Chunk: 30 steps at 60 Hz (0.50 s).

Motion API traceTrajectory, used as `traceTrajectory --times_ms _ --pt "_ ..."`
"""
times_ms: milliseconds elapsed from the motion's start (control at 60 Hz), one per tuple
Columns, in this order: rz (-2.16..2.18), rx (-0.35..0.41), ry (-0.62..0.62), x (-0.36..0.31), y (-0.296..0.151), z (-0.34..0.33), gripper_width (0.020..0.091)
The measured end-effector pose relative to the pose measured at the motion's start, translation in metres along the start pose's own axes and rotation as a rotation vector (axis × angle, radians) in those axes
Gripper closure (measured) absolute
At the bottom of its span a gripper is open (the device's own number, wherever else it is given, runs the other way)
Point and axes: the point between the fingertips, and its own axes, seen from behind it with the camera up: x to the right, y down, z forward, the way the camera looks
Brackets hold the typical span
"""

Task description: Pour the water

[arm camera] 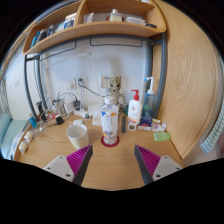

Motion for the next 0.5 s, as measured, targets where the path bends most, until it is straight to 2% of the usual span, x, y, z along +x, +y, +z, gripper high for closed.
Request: traceTrajectory --times_ms 150,500 --pt "0.017 0.051 0.021 -0.007 -0.028 -0.039 0.0248" --pt "0.022 0.082 0.065 -0.014 -0.041 -0.077 0.0243"
